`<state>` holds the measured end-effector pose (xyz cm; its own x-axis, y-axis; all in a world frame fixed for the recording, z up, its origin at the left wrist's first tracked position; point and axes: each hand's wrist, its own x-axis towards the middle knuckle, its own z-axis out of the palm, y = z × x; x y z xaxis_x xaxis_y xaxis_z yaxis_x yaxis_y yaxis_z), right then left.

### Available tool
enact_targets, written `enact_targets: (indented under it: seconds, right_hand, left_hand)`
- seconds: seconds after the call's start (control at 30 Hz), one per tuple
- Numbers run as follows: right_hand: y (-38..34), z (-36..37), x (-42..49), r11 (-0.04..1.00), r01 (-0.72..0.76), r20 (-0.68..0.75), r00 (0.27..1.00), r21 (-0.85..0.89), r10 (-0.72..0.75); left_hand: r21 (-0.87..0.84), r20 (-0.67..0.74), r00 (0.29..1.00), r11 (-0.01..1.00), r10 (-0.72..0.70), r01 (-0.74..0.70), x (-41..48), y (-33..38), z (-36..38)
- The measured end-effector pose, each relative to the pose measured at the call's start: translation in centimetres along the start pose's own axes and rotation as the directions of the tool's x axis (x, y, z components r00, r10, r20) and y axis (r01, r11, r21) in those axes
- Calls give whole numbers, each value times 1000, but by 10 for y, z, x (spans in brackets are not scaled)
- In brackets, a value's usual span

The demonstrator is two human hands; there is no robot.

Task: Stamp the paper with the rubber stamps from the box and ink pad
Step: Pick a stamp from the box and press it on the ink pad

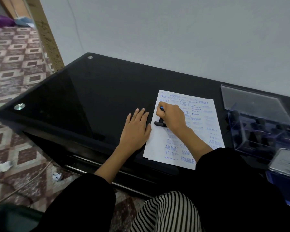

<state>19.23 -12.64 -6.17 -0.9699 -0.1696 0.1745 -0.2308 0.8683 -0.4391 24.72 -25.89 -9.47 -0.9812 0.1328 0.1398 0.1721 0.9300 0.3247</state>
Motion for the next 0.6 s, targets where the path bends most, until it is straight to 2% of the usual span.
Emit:
enact_targets:
  seconds: [0.2,0.4,0.6]
  right_hand:
    - [-2,-1,-8,999,32,-41,999,-19,-33]
    - [-7,9,-34,985,113,-259,955,-127,-143]
    - [-13,12,-49,960,164,-319,919,-229,-233]
  left_hand:
    - [-9,-3,1000,1000,4,-4,0,0,0]
    - [-14,-14,1000,1000,8,-8,1,-1,1]
    - [-28,-12,1000,1000,11,-11,0,-1,1]
